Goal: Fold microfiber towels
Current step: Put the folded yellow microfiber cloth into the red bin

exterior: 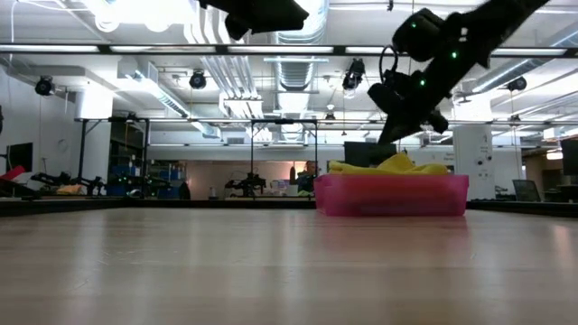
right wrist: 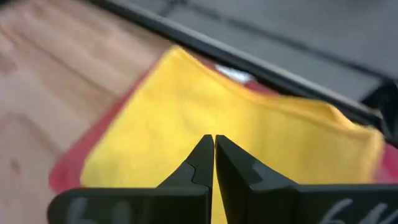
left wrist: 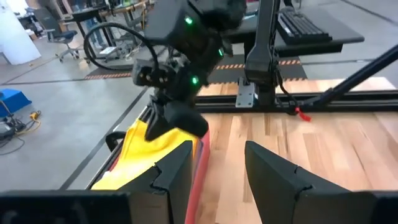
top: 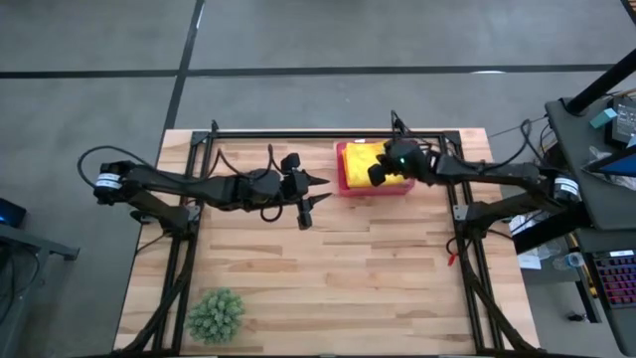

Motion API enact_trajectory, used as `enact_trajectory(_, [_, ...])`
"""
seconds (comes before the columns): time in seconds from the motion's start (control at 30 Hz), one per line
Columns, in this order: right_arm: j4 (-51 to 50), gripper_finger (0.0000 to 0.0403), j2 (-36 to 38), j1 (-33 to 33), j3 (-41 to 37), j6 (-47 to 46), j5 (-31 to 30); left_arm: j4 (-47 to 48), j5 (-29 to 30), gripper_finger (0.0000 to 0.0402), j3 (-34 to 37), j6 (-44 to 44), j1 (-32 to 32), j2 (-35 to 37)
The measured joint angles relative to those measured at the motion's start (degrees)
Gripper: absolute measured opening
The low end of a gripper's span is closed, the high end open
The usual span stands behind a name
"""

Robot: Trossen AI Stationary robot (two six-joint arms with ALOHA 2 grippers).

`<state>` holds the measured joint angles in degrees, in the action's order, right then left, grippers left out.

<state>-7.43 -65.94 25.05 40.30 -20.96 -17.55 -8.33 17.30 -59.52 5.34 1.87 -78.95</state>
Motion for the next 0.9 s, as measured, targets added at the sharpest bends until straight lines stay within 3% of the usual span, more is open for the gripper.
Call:
enact_trajectory(0.13, [-16.11,0.0009,-0.04,2.89,7.41,-0.07,5.88,1.31,0.0,0.0132,0.6,0.15,0.0,1.69])
enact_trajectory(0.3, [-29.4,0.0009,-1.7,8.54,14.06,1.92,13.92,1.29,0.0,0.0132,1.13,0.15,-0.01,3.47])
enact_trajectory(0.47, [-30.19,0.0009,-3.73,13.28,15.75,5.4,14.51,1.37,0.0,0.0132,1.22,1.19,-0.01,3.8])
enact_trajectory(0.7, [-23.11,0.0009,-7.36,15.17,13.11,6.76,14.38,1.35,0.0,0.0132,1.22,1.31,-0.02,3.93])
enact_trajectory(0.9, [-22.22,0.0009,-9.35,15.7,13.15,8.22,5.02,1.35,0.0,0.0132,1.24,1.33,-0.01,3.93])
